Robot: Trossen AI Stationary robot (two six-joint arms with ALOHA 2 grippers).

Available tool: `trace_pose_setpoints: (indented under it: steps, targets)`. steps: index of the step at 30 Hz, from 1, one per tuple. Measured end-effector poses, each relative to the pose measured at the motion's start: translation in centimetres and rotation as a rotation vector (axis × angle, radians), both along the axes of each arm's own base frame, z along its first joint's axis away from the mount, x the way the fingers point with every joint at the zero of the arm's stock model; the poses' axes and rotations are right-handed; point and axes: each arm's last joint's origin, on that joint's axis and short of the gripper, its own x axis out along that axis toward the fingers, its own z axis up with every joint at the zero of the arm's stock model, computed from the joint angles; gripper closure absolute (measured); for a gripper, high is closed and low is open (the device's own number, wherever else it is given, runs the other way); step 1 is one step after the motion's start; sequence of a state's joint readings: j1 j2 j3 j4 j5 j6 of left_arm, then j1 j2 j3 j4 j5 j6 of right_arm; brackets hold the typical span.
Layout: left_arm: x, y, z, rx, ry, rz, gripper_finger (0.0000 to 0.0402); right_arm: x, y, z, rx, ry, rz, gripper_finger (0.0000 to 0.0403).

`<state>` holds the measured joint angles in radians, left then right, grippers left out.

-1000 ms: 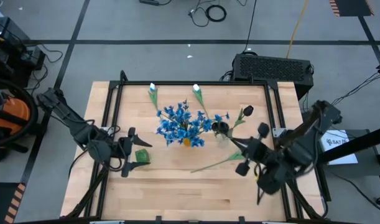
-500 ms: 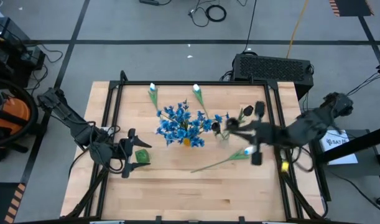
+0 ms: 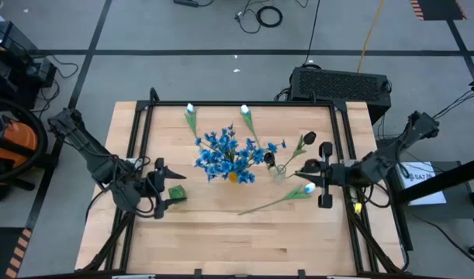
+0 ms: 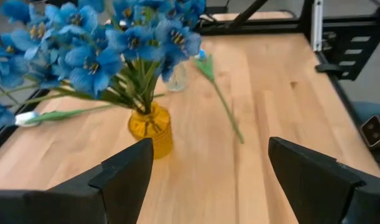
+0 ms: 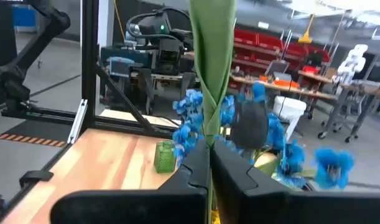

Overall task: Sort flowers into vase by color
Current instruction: Put the black flower into the transparent vase

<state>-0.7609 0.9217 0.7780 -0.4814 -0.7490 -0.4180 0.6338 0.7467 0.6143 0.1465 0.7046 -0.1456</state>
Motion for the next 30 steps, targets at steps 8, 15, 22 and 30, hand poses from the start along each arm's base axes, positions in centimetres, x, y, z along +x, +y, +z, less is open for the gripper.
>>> trace_pose_setpoints:
  steps: [8,15,22,30]
  targets:
    - [0.6,-0.5,-1.0,0.015,0.045,0.031,0.0077,-0.8,-1.0,-3.5,-0.080,-0.112,-0.037,0.0402]
    - [1.3,-1.2,-2.0,0.058,0.078,0.041,0.0077,-0.5,-1.7,-5.3,-0.061,-0.075,-0.078,0.0402]
    - [1.8,-1.5,-2.7,0.105,0.080,0.078,0.0077,-0.1,-2.0,-5.7,-0.061,-0.057,-0.106,0.0402]
    - [2.0,-1.6,-2.7,0.085,0.072,0.095,0.0077,0.3,-2.4,-6.2,-0.061,-0.019,-0.139,0.0402]
